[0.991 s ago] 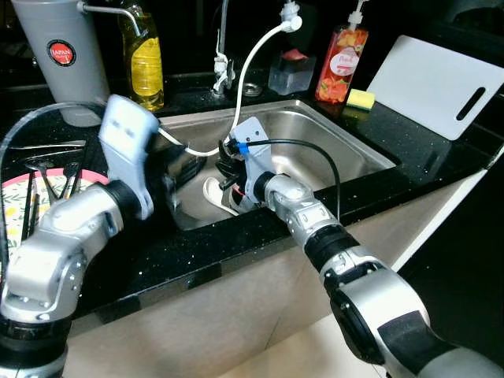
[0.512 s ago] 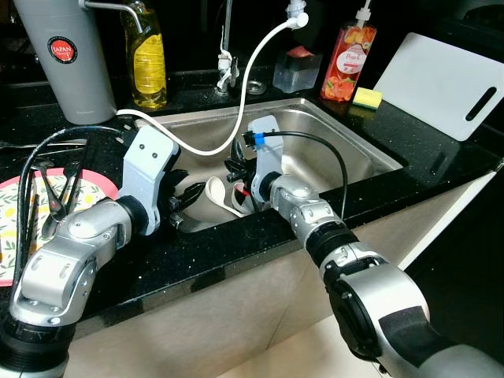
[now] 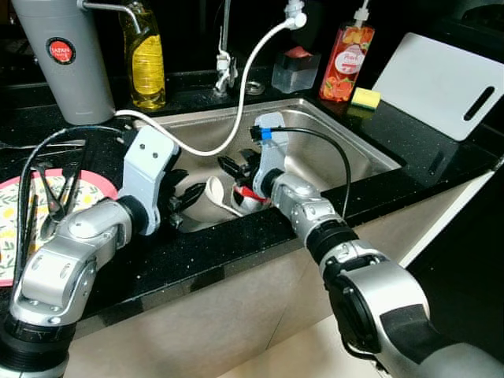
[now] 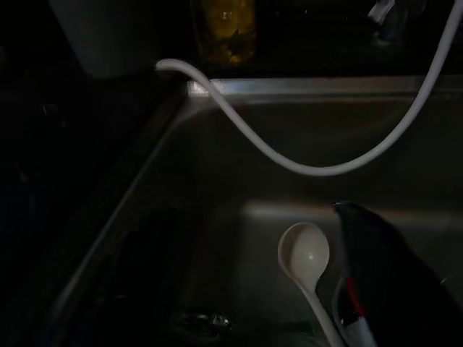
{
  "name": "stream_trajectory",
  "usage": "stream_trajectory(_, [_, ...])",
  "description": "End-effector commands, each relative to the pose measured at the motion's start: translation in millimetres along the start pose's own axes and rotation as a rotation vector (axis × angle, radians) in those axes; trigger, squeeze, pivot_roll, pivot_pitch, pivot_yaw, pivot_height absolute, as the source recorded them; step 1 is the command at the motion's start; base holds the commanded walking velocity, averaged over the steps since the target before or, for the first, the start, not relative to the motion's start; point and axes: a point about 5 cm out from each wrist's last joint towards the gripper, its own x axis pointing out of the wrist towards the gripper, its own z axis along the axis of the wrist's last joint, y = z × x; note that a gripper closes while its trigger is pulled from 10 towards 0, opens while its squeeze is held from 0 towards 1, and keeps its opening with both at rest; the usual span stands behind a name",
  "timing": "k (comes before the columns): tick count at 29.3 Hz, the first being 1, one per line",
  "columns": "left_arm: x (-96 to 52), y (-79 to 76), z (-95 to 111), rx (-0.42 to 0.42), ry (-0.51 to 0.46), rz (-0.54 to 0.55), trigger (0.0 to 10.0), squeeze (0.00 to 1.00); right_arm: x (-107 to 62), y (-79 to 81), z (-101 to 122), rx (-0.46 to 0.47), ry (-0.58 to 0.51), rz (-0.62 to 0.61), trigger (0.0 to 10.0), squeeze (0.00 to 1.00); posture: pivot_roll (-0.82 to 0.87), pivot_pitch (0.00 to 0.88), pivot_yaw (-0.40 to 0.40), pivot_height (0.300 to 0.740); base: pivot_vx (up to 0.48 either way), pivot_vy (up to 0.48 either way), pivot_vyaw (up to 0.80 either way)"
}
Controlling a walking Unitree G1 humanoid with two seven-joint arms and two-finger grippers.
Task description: Kitchen organization
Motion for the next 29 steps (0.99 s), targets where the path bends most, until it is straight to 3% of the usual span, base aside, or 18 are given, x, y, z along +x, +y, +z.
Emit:
stream_trajectory(1, [0.9, -5.6, 5, 0.011, -0.020, -0.025, 10.0, 0.00, 0.4, -2.7, 9, 0.024, -0.051, -0.007, 10.0, 0.00, -0.03, 0.097, -0.080, 0.740, 0.000, 0.000, 0.00])
stream_trajectory(9, [1.0, -3.3, 6, 0.008, -0.028, -0.011, 10.0, 0.00, -3.7, -11.8, 26, 0.043, -0.149, -0.023, 10.0, 0.00, -0.03, 0.097, -0.077, 0.740, 0.000, 0.000, 0.00])
stream_trajectory(14, [0.7, 3.1, 7, 0.004, -0.034, 0.030, 10.0, 0.00, -9.6, -14.8, 32, -0.002, -0.187, -0.007, 10.0, 0.00, -0.04, 0.103, -0.072, 0.740, 0.000, 0.000, 0.00])
stream_trajectory(24, [-2.9, 14.2, 11, -0.002, -0.040, 0.070, 10.0, 0.00, -19.3, -19.9, 36, -0.047, -0.209, -0.017, 10.0, 0.00, -0.04, 0.104, -0.071, 0.740, 0.000, 0.000, 0.00])
stream_trajectory(29, [-2.7, 14.8, 12, -0.007, -0.050, 0.082, 10.0, 0.00, -34.1, -22.1, 32, -0.021, -0.225, -0.035, 10.0, 0.00, -0.04, 0.103, -0.073, 0.740, 0.000, 0.000, 0.00])
